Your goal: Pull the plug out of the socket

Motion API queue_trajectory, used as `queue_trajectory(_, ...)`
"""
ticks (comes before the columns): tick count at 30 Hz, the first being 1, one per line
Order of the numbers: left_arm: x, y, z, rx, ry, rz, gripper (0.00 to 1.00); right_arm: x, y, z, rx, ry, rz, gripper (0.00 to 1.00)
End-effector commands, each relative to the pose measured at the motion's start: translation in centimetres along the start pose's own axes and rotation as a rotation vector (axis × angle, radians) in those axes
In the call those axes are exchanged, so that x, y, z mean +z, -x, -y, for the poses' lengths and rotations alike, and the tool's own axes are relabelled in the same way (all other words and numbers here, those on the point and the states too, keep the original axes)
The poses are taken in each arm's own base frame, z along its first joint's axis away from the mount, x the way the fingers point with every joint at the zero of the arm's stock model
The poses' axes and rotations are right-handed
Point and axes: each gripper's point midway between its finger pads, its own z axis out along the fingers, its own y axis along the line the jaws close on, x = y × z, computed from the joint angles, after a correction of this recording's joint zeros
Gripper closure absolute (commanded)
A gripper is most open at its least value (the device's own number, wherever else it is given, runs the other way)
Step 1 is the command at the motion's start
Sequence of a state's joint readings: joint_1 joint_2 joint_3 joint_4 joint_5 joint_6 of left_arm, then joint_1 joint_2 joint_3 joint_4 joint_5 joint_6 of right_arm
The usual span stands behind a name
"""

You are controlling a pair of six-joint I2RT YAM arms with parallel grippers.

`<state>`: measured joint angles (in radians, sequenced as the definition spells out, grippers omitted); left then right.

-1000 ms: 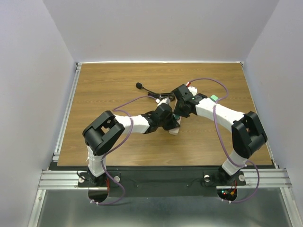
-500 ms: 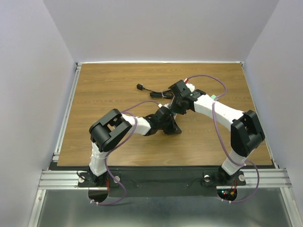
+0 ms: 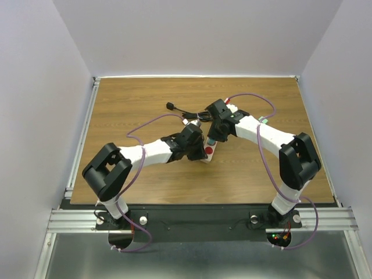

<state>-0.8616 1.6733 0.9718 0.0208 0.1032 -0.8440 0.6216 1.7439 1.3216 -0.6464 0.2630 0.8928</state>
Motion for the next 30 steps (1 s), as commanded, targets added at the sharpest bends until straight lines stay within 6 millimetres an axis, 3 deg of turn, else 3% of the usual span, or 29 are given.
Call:
queue_trajectory(1,-2.2,1.8,-0.8,0.112,0.097,0.035,1.0,-0.8,1.6,-1.9,-0.005,0.053,0.038,1.0)
queue_trajectory(7,-1.0,2.0,-0.1,0.199,0.111,0.009,1.0,-0.8,1.2,-2.1,-0.014,0.063,0.022,0.99)
queue_trajectory(11,0.3,2.0,-1.1,0.251,0.197,0.033,1.0,-0.8,1.2,-2.2,-0.017,0.068,0.018,1.0)
queue_trajectory(22,4.4,-0.7,-7.9,0.32,0.385,-0.024,1.0,-1.0,0.8,-3.2,-0.015,0.108,-0.021,1.0)
queue_trajectory(30,6.8,-5.3,-11.6,0.295,0.385,-0.143,1.0,-4.0,3.7,-6.0,0.012,0.196,0.028,0.99)
